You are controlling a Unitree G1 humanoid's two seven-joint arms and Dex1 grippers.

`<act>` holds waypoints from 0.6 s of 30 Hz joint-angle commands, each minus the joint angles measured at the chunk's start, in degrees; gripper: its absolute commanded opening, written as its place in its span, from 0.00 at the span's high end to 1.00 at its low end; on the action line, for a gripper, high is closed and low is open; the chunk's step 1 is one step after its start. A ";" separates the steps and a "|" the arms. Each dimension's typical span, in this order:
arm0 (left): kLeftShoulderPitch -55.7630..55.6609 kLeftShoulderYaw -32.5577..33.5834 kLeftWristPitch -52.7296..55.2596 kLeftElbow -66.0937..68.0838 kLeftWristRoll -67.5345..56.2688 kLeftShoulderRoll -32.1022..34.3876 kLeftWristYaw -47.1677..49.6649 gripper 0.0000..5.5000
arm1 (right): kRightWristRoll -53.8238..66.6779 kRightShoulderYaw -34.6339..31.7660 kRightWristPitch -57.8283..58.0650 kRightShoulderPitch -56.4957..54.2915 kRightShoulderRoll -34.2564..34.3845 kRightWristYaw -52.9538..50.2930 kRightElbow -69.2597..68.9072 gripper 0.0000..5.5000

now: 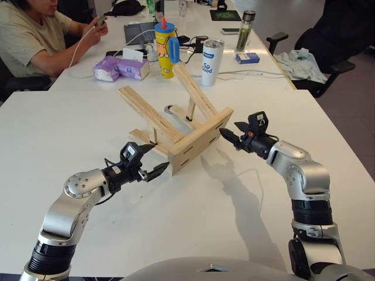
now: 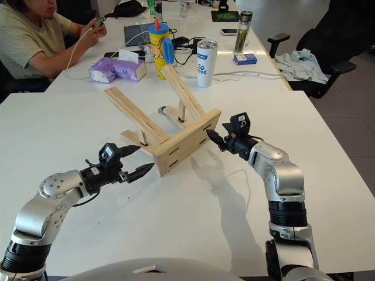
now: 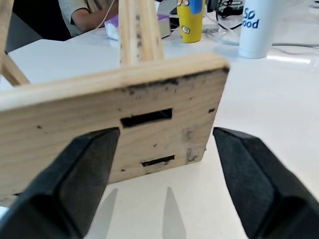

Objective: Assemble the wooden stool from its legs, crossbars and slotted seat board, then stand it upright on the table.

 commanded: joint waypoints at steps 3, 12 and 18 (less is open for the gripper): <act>2.45 0.96 -2.71 0.39 0.84 0.75 -0.72 0.30 | -3.76 0.75 -3.65 2.53 -1.76 -1.69 4.53 0.36; 0.89 -6.30 1.21 -5.50 0.13 -6.87 4.71 0.30 | -2.86 -2.65 -8.08 2.76 0.25 -3.82 12.19 0.36; -3.43 -7.97 1.91 -0.75 1.74 -8.73 6.68 0.30 | -2.51 -2.98 -9.44 2.08 1.49 -4.49 13.68 0.36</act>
